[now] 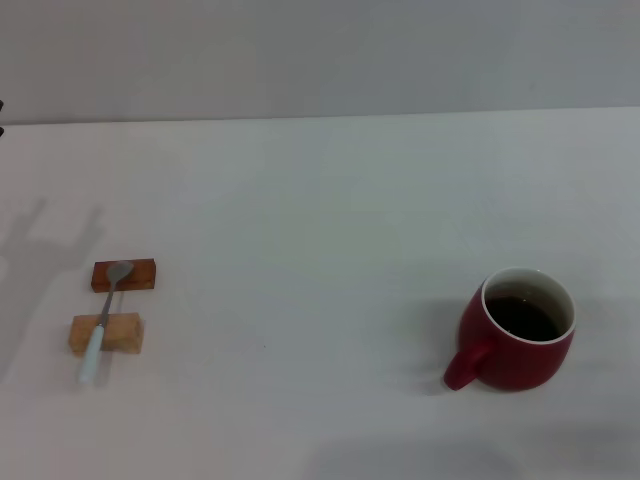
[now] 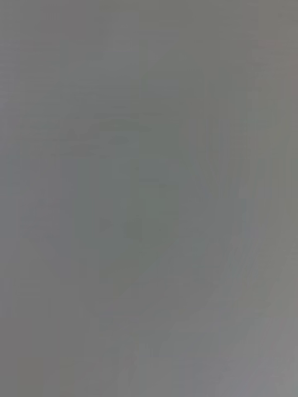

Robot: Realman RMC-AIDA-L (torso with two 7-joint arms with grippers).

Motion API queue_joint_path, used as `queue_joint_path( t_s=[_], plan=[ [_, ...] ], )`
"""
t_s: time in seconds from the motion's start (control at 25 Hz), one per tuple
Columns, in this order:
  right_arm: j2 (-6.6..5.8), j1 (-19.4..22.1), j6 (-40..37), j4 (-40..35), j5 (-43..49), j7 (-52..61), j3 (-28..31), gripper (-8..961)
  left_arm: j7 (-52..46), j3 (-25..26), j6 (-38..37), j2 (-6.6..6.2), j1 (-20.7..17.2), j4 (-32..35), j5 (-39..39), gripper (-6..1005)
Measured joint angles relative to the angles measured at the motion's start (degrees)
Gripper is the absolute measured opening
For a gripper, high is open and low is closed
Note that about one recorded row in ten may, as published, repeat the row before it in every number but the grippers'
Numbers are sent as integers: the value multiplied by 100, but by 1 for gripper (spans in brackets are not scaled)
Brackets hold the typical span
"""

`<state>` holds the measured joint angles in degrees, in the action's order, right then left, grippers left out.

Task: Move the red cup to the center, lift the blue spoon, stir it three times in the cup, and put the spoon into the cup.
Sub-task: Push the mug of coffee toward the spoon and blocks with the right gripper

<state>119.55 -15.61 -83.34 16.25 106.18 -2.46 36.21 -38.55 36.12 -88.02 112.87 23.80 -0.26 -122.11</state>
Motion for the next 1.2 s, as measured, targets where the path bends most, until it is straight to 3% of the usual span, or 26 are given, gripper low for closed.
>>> queue_joint_path(
  t_s=[0.08,0.24,0.56,0.8,1.2],
  plan=[
    [-3,7,-3,2,0,0,0,667,-15,8,5,2,20,42,-39,860],
    [-4,0,-6,-12,0,0,0,666,251,119,-7,123,24,81,-11,860],
    [-13,-32,0,-9,0,0,-30,666,1517,795,-109,514,-112,-65,23,860],
    [-12,-30,3,-28,-1,0,-79,667,2553,978,-42,549,-472,-636,22,859],
    [-10,-108,3,-20,-1,0,-84,667,2522,961,11,547,-524,-657,-8,859]
  ],
)
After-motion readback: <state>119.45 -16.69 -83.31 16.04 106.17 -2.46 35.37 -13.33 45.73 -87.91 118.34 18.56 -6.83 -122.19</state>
